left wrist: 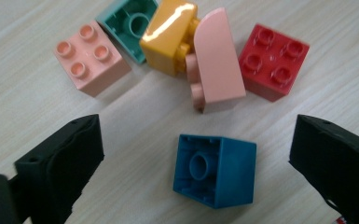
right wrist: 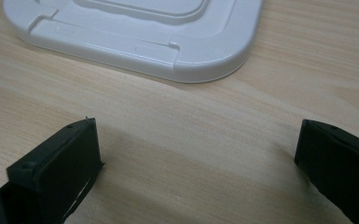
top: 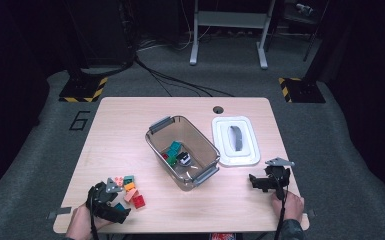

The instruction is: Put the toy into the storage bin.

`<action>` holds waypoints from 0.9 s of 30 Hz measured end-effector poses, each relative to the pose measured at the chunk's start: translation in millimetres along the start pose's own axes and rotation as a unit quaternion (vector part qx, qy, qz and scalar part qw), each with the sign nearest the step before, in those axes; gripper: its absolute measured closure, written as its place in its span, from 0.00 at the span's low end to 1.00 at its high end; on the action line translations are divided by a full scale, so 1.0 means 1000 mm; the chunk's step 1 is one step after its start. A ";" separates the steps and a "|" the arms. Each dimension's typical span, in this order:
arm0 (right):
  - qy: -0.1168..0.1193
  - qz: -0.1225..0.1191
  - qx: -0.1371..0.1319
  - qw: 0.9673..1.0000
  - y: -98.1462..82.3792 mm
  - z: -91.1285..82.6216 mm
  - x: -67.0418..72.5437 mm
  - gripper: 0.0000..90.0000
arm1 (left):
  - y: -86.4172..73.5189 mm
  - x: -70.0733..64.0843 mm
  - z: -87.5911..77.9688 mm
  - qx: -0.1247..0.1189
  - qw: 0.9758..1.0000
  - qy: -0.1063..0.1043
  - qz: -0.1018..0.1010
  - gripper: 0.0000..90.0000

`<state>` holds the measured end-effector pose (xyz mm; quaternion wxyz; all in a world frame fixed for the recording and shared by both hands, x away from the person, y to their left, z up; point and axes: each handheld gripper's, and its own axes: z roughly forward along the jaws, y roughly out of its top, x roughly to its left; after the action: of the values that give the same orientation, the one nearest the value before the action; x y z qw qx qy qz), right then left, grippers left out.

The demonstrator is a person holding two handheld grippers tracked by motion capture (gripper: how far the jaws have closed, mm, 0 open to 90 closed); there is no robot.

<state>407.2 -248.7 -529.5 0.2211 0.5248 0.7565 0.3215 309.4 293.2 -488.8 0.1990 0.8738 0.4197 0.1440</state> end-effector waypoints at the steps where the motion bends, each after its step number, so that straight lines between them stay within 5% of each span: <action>1: 0.000 0.000 0.000 1.000 0.000 0.000 0.000 0.00 | -0.001 -0.002 -0.001 0.004 1.000 0.004 0.007 0.12; 16: 0.000 0.000 0.000 1.000 0.000 0.000 0.000 0.00 | -0.011 -0.013 0.001 0.009 0.999 0.021 0.043 0.53; 27: 0.000 0.000 0.000 1.000 0.000 0.000 0.000 0.00 | -0.008 -0.010 0.000 0.005 0.998 0.031 0.046 0.61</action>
<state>407.2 -248.7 -529.4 0.2211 0.5252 0.7562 0.3217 297.8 290.5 -493.4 0.1746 0.8884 0.3854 0.1781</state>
